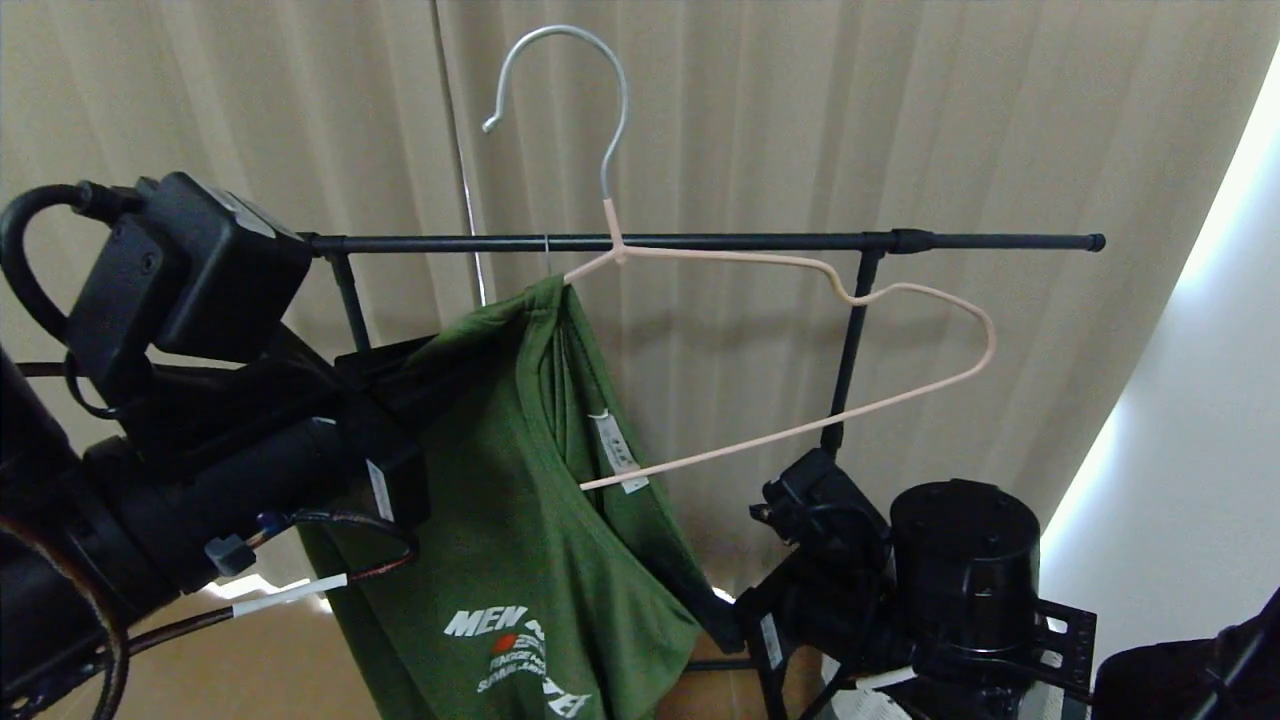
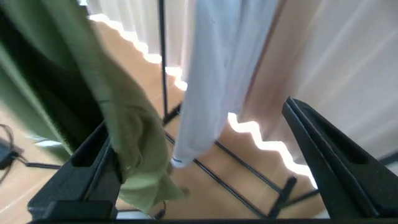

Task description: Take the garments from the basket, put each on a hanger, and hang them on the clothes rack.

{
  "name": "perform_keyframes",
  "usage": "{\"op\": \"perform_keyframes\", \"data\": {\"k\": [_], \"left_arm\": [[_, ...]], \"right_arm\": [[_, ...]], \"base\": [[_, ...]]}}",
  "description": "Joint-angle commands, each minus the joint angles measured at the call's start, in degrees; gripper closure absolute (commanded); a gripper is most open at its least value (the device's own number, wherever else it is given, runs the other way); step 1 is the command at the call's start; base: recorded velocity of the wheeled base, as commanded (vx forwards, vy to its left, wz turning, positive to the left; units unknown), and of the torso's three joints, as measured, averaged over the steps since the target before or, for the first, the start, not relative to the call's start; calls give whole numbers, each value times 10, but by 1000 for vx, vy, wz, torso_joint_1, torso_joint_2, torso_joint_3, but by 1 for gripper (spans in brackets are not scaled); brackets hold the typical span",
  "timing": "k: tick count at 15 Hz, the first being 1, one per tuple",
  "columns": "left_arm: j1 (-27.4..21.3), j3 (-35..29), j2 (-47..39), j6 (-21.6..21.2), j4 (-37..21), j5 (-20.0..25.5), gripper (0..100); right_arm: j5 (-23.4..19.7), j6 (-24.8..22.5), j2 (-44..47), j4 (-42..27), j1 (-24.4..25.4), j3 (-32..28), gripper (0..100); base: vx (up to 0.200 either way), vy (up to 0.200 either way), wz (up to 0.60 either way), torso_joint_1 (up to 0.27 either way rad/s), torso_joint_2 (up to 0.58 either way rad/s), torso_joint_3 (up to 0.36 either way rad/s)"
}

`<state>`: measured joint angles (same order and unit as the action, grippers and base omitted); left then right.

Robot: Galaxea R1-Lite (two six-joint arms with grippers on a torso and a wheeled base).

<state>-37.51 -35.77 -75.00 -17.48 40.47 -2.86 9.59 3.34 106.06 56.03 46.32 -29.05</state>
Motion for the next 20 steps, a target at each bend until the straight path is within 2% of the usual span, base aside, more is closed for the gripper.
{"op": "perform_keyframes", "data": {"k": [1,5,7,10,12,15,18,20], "left_arm": [[9,1,2,0,0,0,100],[14,22,9,-2,0,-1,100],[30,25,11,-6,0,-1,100],[34,47,14,-9,0,-2,100],[35,74,20,-34,0,-4,100],[35,102,22,-77,-1,-7,100],[86,126,19,-150,-3,-32,100],[98,134,18,-164,-3,-33,100]], "right_arm": [[8,-2,-18,0,-27,22,0],[8,-10,-78,-5,-97,58,0],[7,-48,-96,-5,-147,69,0],[2,-76,-113,-6,-212,54,0],[0,-80,-109,-7,-249,27,0],[-5,-81,-109,-16,-257,-6,0],[-5,-82,-112,-44,-253,-39,0],[-5,-83,-114,-49,-238,-43,0]], "base": [[0,0,0,0,0,0],[0,0,0,0,0,0],[0,0,0,0,0,0],[0,0,0,0,0,0],[0,0,0,0,0,0],[0,0,0,0,0,0],[0,0,0,0,0,0],[0,0,0,0,0,0]]}}
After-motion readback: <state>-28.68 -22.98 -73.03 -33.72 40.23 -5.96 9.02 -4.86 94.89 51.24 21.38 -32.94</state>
